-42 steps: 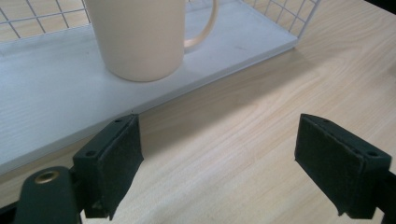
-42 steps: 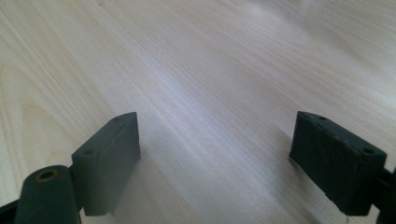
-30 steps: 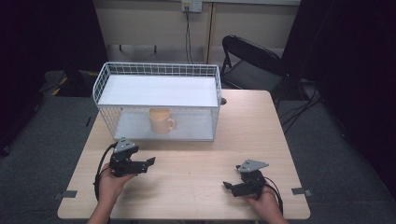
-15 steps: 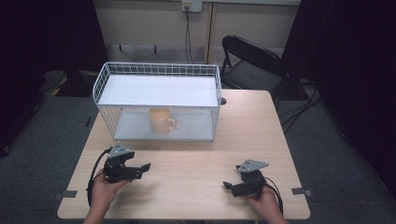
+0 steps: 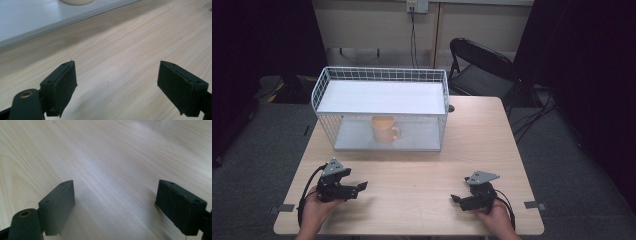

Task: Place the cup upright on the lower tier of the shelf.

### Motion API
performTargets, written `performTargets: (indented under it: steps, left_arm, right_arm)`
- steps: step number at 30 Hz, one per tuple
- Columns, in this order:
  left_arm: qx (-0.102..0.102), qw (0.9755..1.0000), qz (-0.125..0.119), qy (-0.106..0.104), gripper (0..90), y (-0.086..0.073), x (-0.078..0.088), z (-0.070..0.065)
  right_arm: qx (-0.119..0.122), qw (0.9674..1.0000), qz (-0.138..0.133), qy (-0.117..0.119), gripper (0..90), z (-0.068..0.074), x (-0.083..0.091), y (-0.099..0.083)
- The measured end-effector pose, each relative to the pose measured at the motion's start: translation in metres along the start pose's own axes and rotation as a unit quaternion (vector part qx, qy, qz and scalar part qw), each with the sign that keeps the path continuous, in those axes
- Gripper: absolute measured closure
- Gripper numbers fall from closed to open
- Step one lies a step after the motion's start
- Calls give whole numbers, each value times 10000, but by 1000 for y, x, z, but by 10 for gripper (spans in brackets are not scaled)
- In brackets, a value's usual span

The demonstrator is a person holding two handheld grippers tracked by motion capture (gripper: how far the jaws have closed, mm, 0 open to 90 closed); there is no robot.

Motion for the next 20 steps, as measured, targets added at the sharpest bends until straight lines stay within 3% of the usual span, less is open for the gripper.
performTargets:
  steps: [8,16,20]
  left_arm:
    - [-111,9996,232,93,169,-13,2,3]
    - [-355,9984,412,177,188,-19,3,0]
    - [-283,9985,426,197,194,-18,3,0]
  right_arm:
    - [1,10000,-1,0,149,0,0,0]
    - [1,10000,0,0,149,0,0,0]
    - [1,10000,1,0,149,0,0,0]
Point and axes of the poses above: each handheld gripper's, and its own axes: x roughly backward along the jaws, y roughly out of its top, z roughly to its left, the point moved 3 cm from there along -x, roughly forward along the jaws, and after that the axes turned 12 degrees about -z, right-handed, at the moved point
